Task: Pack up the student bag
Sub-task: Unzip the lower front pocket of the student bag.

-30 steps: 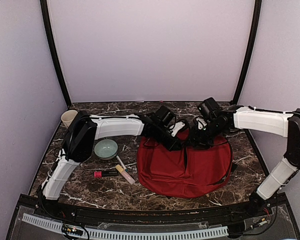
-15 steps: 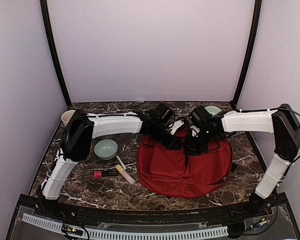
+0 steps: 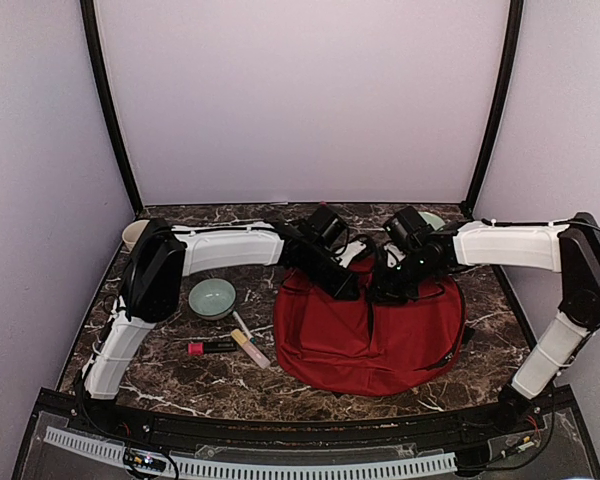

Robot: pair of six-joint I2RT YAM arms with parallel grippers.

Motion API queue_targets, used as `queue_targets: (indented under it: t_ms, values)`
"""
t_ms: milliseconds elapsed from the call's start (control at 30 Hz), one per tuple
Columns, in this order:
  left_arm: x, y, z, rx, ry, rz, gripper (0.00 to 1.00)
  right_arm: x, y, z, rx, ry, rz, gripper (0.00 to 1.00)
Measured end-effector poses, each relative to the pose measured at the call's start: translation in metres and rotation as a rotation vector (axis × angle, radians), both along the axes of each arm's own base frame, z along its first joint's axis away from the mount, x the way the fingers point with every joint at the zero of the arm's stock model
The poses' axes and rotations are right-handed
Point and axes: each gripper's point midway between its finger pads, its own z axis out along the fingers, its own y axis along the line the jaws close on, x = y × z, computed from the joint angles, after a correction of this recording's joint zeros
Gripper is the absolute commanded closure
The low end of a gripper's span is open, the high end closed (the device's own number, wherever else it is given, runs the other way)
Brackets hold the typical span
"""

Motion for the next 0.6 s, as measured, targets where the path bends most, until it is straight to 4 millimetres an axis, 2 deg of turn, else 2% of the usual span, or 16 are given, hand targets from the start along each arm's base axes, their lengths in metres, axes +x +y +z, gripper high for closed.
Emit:
queue_targets:
  t_ms: [367,600]
  values:
    - [-0.002,0.001,0.009,0.000,0.010,0.016,1.00,0.007,-0.009,-0.004,-0.024,0.001,-0.028,1.00]
    - [-0.005,0.002,0.007,0.014,0.017,0.014,1.00,0.009,-0.012,-0.004,-0.031,0.001,-0.037,1.00]
